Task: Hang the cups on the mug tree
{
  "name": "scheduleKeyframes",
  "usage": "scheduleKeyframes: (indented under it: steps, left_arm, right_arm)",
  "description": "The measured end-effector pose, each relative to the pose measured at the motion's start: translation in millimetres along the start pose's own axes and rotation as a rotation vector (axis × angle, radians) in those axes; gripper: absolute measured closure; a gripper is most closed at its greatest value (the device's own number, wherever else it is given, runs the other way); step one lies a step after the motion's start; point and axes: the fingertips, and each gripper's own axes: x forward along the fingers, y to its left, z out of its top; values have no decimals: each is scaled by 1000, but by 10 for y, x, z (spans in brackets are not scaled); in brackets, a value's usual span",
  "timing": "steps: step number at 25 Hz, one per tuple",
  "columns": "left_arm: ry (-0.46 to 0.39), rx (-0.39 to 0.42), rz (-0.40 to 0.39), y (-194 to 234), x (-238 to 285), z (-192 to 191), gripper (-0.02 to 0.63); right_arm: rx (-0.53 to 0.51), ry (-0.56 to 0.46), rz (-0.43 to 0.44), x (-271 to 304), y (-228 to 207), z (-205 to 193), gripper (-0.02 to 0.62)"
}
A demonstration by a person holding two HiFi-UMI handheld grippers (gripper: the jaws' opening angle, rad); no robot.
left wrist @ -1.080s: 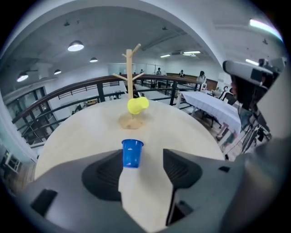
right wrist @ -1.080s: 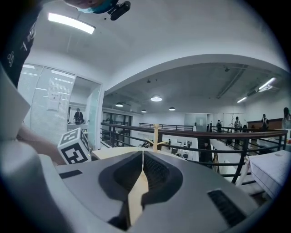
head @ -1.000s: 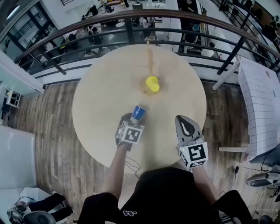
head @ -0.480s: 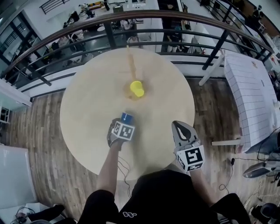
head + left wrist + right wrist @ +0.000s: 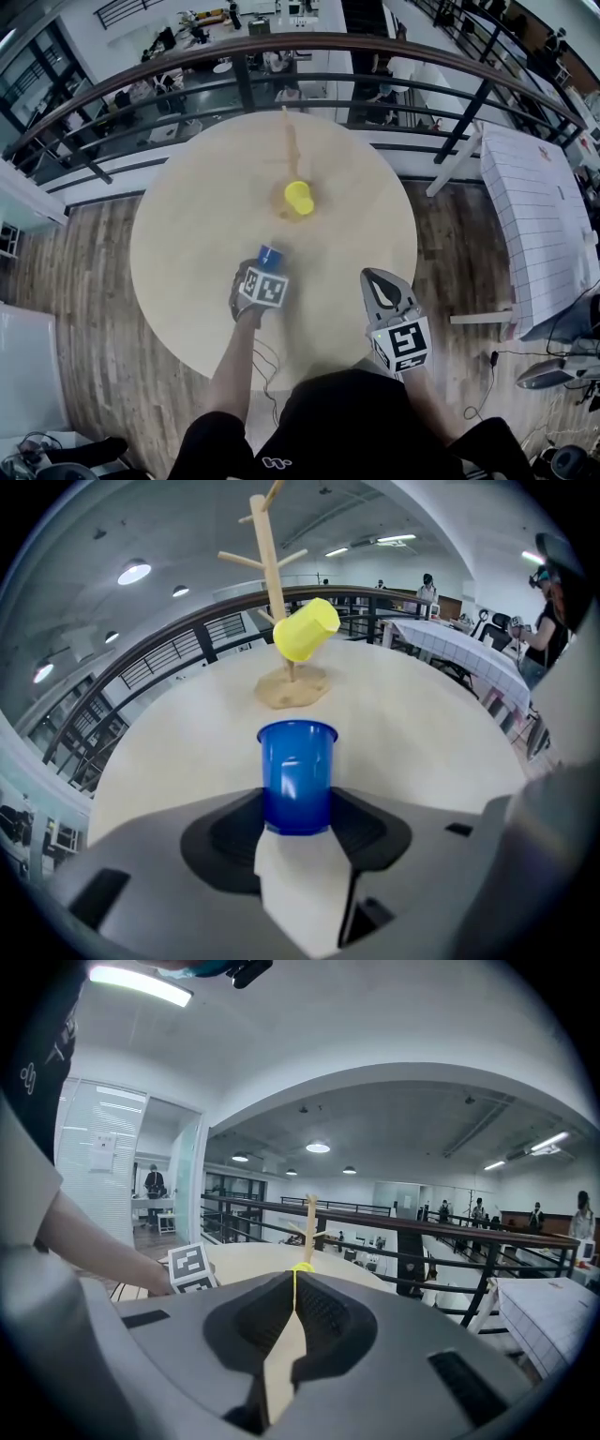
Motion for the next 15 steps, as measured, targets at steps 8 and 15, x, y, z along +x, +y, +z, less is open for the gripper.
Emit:
scheduleKeyframes:
  steps: [8, 15]
  left_arm:
    - [-191, -138, 1, 147, -630, 330, 382]
    - [-546, -268, 7, 33, -1706, 805, 382]
  right_arm:
    - [5, -32, 40, 26, 102, 84, 581]
    - [28, -59, 75, 16, 183, 104, 581]
